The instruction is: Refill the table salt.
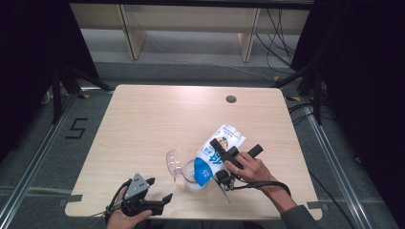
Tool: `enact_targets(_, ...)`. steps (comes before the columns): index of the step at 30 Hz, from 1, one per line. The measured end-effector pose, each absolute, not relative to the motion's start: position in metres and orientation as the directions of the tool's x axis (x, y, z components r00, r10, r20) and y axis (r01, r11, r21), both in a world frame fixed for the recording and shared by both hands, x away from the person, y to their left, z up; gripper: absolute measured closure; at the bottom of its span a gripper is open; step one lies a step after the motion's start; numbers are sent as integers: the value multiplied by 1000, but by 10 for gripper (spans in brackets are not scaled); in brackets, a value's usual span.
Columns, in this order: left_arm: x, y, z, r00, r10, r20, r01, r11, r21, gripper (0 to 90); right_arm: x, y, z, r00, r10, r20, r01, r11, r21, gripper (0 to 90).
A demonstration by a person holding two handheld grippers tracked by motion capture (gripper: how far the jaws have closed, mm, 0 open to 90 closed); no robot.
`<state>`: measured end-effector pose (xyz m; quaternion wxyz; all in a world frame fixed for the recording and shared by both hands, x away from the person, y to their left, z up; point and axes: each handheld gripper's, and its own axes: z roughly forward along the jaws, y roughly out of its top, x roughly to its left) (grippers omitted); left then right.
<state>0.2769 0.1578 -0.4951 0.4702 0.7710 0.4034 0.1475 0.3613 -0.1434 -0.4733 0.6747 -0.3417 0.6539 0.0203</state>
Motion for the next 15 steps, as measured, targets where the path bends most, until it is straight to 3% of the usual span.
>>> enact_targets(15, 277, 158, -495, 632, 760, -151, 483, -233, 844, 150, 361, -143, -472, 145, -422, -895, -472, 765, -437, 763)
